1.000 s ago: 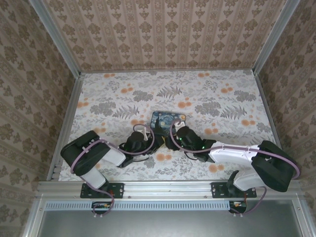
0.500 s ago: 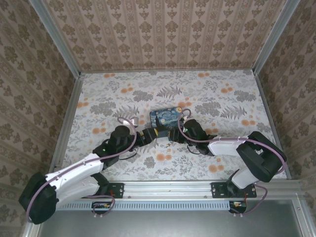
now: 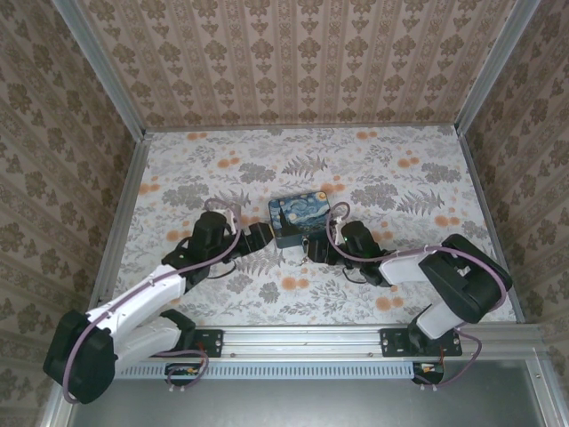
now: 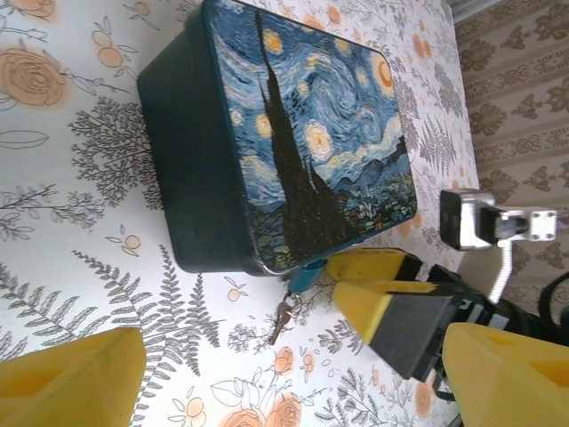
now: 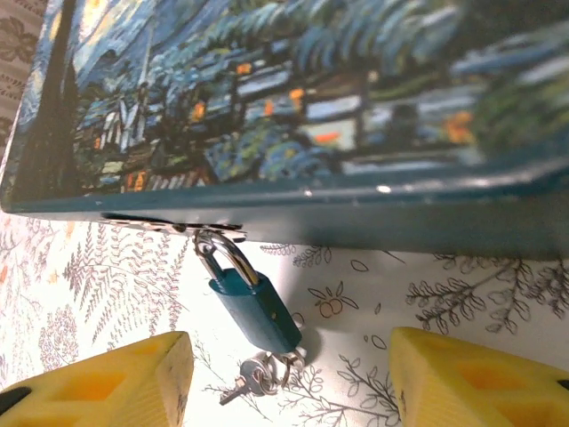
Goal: Unlock a padlock with a key
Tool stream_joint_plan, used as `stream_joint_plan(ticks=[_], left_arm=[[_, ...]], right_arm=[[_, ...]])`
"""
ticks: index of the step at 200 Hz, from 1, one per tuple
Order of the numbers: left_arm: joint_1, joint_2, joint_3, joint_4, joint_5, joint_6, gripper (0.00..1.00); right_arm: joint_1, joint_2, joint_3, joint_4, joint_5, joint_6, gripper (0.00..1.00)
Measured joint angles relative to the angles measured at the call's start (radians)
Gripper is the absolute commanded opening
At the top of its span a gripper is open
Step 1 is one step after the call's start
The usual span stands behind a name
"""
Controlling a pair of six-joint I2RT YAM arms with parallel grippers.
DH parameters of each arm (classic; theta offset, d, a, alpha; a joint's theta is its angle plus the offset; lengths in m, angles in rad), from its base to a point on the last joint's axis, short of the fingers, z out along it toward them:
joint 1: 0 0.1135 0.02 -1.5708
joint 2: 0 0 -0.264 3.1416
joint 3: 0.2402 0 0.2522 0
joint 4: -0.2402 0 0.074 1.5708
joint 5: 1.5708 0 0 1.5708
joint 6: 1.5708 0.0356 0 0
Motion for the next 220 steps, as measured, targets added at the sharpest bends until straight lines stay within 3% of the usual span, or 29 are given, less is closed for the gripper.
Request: stream_joint_plan(ticks=[99,137,185,220], left_arm=[[0.000,0.049,0.001,0.023,0.037,0.000,0.88],[0.000,0.061,0.001,0.027,0.041,0.000,0.88],[0.000,0.082,0.001,0.046,0.042,0.000,0.88],[0.000,0.086,0.001,0.047,0.043,0.000,0.88]], right_arm=[[-0.009,0.181,0.058,0.232,-0.109,-0.038,0.58],[-0.012,0.200,0.049,0.266,-0.116,-0.043,0.47],[-0.012,0.201,0.012,0.315,-0.117,-0.041,0.42],[-0.012,0.201,0.000,0.325,-0.116,-0.037,0.31]])
